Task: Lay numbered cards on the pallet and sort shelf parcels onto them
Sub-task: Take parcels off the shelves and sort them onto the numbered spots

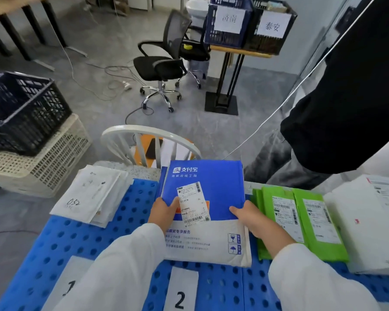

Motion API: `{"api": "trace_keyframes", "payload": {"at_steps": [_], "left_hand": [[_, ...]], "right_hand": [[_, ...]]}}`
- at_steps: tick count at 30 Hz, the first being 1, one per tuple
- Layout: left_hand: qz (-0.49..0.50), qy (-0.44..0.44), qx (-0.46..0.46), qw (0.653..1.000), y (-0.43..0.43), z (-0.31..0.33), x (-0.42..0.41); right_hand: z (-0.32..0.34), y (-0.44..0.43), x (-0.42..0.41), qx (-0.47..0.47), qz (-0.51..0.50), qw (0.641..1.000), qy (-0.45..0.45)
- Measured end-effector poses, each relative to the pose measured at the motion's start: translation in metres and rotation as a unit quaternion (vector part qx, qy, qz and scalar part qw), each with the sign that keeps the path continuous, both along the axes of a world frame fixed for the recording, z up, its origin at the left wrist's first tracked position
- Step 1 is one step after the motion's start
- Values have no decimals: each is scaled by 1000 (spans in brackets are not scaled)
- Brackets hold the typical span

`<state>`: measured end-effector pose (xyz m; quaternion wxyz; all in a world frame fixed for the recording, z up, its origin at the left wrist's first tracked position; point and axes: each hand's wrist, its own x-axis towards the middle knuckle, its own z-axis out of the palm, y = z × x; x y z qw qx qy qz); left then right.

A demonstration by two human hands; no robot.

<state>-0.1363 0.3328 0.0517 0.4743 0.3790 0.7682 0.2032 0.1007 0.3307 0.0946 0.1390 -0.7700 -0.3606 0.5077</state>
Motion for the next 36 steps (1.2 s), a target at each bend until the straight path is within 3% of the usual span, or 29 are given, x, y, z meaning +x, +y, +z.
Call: {"api": "trace_keyframes", "payload": {"at_steps": [5, 15, 18, 21, 23, 25, 28, 33, 36], "left_hand": [[32, 12, -29, 999, -1, 2, 7], [-7, 17, -39, 999, -4, 5, -4], [-8, 32, -58, 998, -8, 7, -8], [-41, 101, 30, 994, -12, 14, -7], [-98, 152, 116, 977, -17, 31, -6], [-166, 187, 185, 950, -24, 55, -5], [-223, 209, 216, 927, -35, 93, -7], [-250, 309, 212, 893, -66, 137, -34], [-298, 400, 172, 849, -85, 143, -61]], "right_hand": [[4, 3, 7, -79, -12, 993, 91], [6, 3, 14, -66, 3, 986, 153], [8, 7, 15, -57, 13, 990, 128], [14, 10, 11, 21, -11, 996, 88], [26, 8, 8, 82, -5, 995, 51], [42, 7, 4, 148, 40, 987, -54], [69, 10, -10, 215, 139, 953, -164], [99, -5, -66, 261, 276, 915, -137], [103, -22, -104, 248, 356, 896, -94]]}}
